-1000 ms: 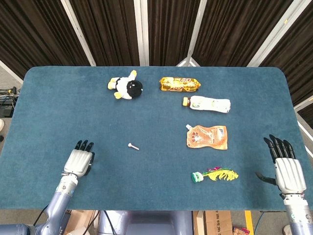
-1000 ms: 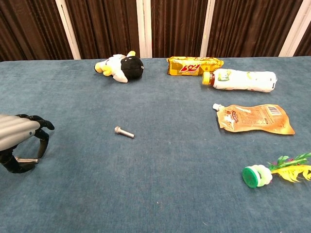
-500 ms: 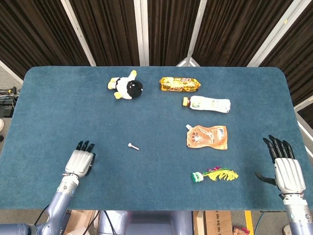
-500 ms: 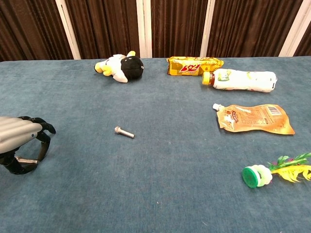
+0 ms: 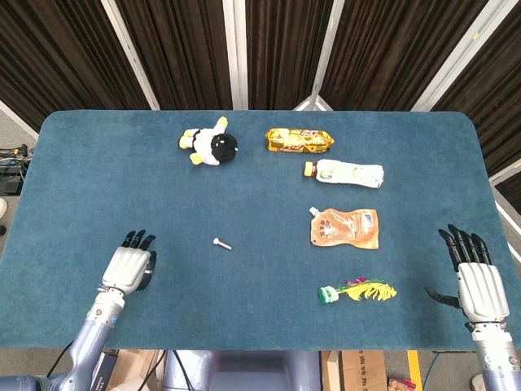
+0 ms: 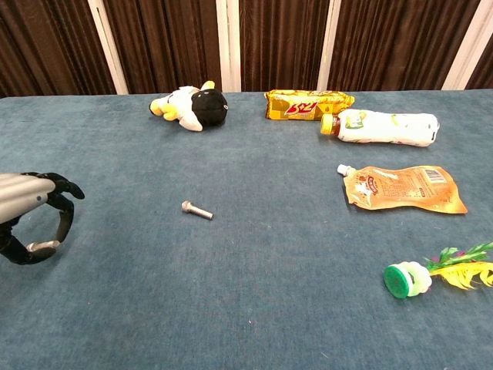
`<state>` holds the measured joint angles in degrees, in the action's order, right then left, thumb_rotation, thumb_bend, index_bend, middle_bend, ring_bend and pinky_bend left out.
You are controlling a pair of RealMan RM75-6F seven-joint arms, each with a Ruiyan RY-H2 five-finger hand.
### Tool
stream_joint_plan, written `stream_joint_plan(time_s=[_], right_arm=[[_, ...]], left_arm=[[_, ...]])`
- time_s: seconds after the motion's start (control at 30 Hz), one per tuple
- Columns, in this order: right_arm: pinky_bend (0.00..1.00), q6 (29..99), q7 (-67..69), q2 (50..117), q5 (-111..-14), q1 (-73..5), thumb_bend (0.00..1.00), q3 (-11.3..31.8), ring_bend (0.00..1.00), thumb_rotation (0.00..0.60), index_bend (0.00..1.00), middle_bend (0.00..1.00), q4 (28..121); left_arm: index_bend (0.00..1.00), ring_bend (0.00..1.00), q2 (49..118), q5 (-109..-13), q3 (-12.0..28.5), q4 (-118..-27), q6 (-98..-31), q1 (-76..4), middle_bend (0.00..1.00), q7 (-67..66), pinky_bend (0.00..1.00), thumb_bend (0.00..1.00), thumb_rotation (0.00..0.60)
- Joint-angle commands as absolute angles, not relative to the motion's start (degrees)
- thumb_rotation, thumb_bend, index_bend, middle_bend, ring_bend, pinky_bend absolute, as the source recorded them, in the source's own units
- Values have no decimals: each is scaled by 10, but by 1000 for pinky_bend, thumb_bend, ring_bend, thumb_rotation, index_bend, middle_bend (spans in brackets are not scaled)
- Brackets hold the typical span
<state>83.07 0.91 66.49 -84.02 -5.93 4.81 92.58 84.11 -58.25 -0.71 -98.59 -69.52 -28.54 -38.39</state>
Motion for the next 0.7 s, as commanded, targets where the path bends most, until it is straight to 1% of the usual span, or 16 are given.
stream_joint_plan(time_s=[0.03,0.17,0.33,0.5,0.7], right_arm=[[0,831,8,665,-841,-59,115,48,62,600,106,68,926],[0,832,4,667,-840,-59,114,48,62,600,105,68,927],[0,830,-2,671,-841,-60,114,46,62,600,106,68,926],[0,824,-8,673,-840,-62,115,44,62,600,105,69,927],[0,822,-8,674,-838,-63,115,45,62,600,106,68,926]], left_arm=[[571,0,818,-630,-13,-972,-694,-262,122,-293,0,533,600],[571,0,805,-662,-12,-947,-678,-249,122,-193,0,533,600],[571,0,805,-703,-7,-904,-662,-242,121,-86,0,533,600],[572,0,814,-732,6,-879,-648,-247,122,-15,0,533,600],[572,0,831,-769,16,-853,-657,-248,122,43,0,533,600]])
